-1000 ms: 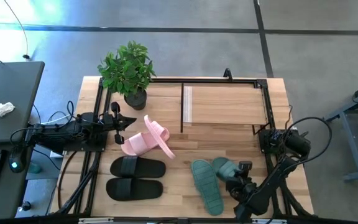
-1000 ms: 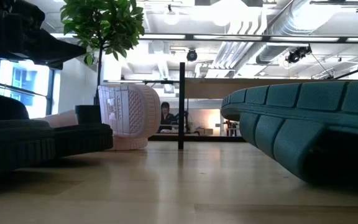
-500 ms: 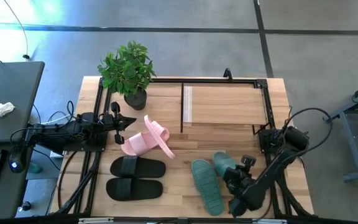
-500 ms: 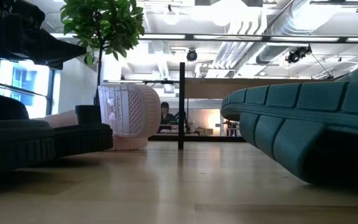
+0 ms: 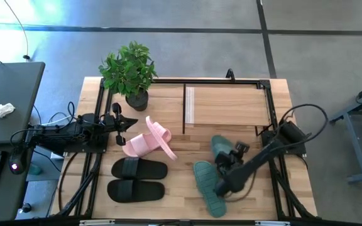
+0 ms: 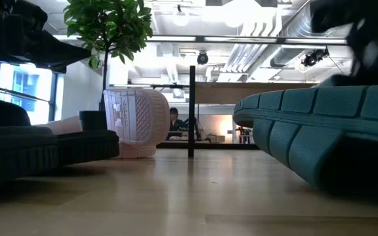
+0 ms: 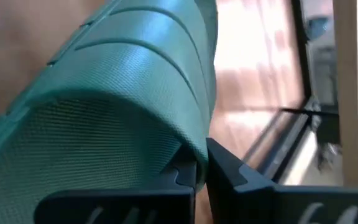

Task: Pick and place slides into the shelf
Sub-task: Put the right green slide under the shelf

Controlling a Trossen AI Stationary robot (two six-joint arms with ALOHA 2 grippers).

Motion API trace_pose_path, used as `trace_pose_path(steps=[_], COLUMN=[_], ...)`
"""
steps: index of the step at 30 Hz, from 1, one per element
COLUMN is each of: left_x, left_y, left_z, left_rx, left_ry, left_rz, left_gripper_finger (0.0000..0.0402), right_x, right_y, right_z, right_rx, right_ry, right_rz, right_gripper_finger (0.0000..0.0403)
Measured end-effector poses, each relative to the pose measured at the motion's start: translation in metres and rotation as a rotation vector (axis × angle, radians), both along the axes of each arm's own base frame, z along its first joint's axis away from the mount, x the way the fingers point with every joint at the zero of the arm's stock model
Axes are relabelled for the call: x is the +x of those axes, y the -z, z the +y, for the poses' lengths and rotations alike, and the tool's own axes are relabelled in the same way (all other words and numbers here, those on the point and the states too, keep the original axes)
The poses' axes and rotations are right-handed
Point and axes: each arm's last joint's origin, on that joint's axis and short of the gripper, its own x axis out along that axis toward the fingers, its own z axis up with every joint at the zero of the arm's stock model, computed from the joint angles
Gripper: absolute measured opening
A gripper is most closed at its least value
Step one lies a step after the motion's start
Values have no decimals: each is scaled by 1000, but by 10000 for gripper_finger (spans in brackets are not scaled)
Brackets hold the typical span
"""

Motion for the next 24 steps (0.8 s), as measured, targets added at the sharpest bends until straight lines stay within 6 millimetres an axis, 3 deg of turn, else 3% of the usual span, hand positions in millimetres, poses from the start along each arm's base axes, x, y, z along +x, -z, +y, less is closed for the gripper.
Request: trace_pose_path(steps=[5,10,24], left_x=[0,0,0], left_y=[0,0,0], left_z=[0,0,0], left_rx=[0,0,-1], left_ry=[0,0,0], left_rz=[0,1,4], left_gripper_finger=[1,1,1], right_x=[-13,-38,-65], right_y=[26,46,59], right_z=[-28,-38,-56], right_rx=[-68,-132,-191], right_ry=[122,157,175], right_rz=[96,194,312], right_gripper_finger=[0,0,0])
